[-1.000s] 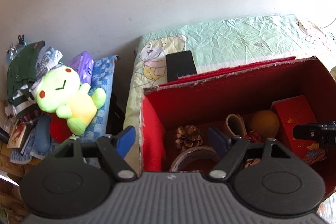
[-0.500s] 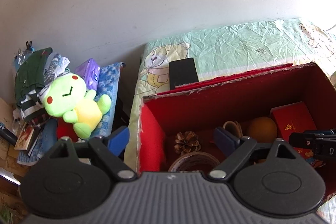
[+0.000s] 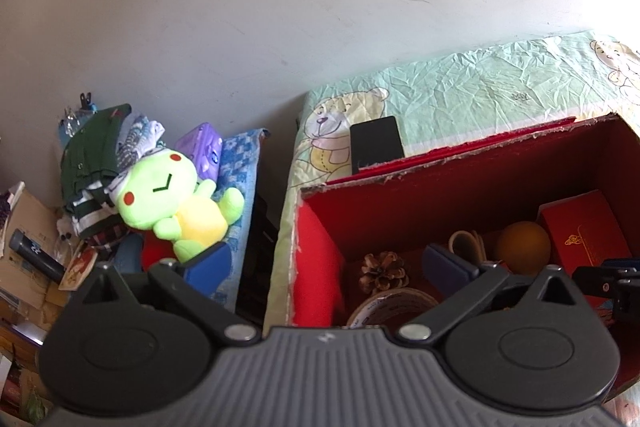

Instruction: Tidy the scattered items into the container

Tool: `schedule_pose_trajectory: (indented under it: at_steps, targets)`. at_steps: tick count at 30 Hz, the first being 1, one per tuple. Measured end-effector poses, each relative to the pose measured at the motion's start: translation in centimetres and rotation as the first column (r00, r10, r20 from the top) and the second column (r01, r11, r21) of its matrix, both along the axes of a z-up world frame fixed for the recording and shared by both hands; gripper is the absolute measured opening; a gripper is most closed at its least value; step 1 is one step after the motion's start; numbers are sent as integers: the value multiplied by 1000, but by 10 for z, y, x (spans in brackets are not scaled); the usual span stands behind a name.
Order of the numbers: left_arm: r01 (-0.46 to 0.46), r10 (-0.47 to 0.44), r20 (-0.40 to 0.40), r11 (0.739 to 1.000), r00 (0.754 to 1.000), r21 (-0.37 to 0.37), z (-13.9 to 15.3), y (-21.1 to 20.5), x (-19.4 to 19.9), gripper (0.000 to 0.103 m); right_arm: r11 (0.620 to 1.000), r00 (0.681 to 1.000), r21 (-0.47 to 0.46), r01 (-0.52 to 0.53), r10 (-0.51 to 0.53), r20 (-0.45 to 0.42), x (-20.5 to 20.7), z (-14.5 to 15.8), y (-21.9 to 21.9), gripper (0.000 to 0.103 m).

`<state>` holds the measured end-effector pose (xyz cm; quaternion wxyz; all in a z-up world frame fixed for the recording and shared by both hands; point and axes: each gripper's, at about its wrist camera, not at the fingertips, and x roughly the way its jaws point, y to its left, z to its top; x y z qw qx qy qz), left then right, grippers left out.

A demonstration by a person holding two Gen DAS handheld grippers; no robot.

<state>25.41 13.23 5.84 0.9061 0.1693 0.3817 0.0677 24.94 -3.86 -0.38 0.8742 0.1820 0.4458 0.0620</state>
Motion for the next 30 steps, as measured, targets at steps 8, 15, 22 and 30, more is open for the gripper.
schedule_pose_trajectory:
  at_steps: [8,15,22,30]
  targets:
    - [-14,14,-2,1000,1000,11,3,-6,-4,103,1000,999,-5,17,-17,37,-14,8,0,41]
    - [-21,21,1,1000,1000,19,5,-11,-11,102,1000,999,-1,13,-13,40,-21,8,2,43]
    - [-36,36,15,999,999,20,10,-13,-17,103,1000,999,3,6,-6,49,-29,9,3,47]
    - [-54,54,11,998,999,26,10,-19,-23,103,1000,998,-14,-13,14,62,-35,9,5,46]
